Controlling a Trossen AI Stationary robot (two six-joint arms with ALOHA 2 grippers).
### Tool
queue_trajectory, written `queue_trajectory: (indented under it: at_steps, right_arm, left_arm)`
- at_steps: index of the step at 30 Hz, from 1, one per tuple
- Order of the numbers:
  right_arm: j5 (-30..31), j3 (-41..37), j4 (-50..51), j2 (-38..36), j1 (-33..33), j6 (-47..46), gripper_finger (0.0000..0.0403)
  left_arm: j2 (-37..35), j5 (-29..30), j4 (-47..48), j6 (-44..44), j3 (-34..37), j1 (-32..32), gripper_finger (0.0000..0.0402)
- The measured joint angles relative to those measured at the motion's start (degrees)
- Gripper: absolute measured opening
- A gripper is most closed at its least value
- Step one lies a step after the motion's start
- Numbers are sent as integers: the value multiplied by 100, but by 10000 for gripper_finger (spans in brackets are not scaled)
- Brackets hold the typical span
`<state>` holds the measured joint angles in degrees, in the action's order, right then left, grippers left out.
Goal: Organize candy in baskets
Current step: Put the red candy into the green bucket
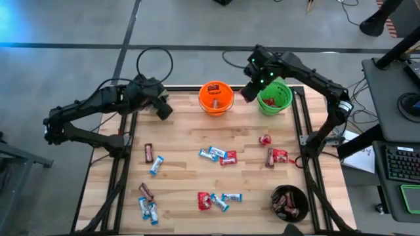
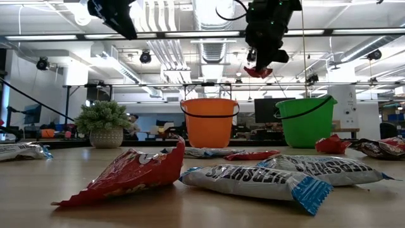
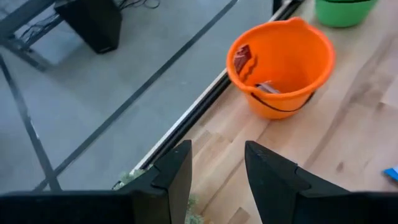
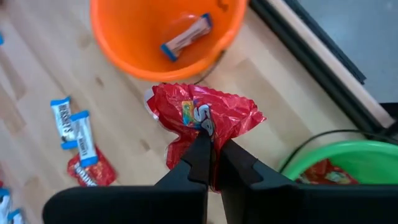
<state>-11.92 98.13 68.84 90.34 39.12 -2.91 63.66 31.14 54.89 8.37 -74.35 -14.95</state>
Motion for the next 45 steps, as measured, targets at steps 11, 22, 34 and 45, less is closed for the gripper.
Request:
queue_trajectory:
  at_steps: [11, 22, 34, 45]
  right_arm:
    - [-5, 2, -37, -13, 693, 56, 9]
    - [-13, 2, -239, -13, 1361, 145, 9]
    - [-64, 2, -449, -13, 1638, 145, 9]
    - [-55, 180, 50, -24, 1732, -34, 9]
  left_arm:
    - [370, 0, -2, 1607, 0, -49, 131]
    - [595, 117, 59, 2305, -171, -439, 131]
    - [985, -807, 958, 1777, -744, -1042, 131]
    - [1336, -1282, 967, 1523, -1261, -1389, 131]
